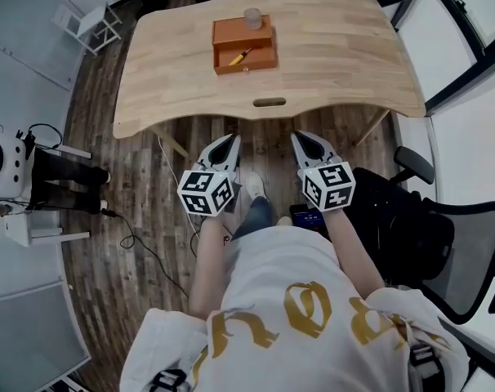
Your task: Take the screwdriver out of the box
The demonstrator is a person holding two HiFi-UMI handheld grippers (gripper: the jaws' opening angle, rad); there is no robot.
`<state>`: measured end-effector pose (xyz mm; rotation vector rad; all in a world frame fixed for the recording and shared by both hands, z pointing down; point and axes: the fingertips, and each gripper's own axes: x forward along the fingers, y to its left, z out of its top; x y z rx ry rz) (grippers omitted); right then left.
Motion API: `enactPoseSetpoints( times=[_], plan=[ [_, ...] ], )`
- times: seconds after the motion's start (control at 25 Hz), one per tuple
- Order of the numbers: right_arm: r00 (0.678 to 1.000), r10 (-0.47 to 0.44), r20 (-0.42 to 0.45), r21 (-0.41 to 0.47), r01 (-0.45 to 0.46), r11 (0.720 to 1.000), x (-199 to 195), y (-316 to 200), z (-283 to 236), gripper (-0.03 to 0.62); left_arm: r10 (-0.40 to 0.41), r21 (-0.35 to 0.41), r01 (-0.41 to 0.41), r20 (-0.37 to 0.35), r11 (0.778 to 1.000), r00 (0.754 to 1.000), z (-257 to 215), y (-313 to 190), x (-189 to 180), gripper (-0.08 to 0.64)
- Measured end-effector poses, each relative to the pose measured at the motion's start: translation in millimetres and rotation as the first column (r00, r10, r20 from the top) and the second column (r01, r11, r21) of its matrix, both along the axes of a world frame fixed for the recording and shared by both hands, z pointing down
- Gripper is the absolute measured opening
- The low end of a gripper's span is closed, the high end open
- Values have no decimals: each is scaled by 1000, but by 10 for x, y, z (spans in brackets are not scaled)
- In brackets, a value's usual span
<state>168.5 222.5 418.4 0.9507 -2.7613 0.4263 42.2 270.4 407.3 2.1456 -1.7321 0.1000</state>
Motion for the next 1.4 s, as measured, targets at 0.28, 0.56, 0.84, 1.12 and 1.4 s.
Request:
enactPoseSetpoints(
  times=[0.28,0.56,0.84,1.12,1.4],
  plan=[
    [999,3,-33,-28,-4,1000,-224,-568,209,11,-4,-12,4,-28,1000,1000,165,-618,-293,9],
    [996,55,-71,-54,-58,997,-623,-1448,324,11,29,-12,-30,-54,999,998,174,-1581,-794,9],
    [990,88,-111,-92,-98,991,-1135,-2139,451,11,77,-67,-80,-37,995,996,333,-2387,-1327,9],
    [981,124,-146,-113,-141,984,-1527,-2661,617,11,105,-149,-110,-44,983,994,601,-3004,-1770,9],
    [972,167,-167,-118,-188,975,-1676,-2899,692,11,158,-163,-164,-47,973,986,695,-3345,-1938,9]
  ],
)
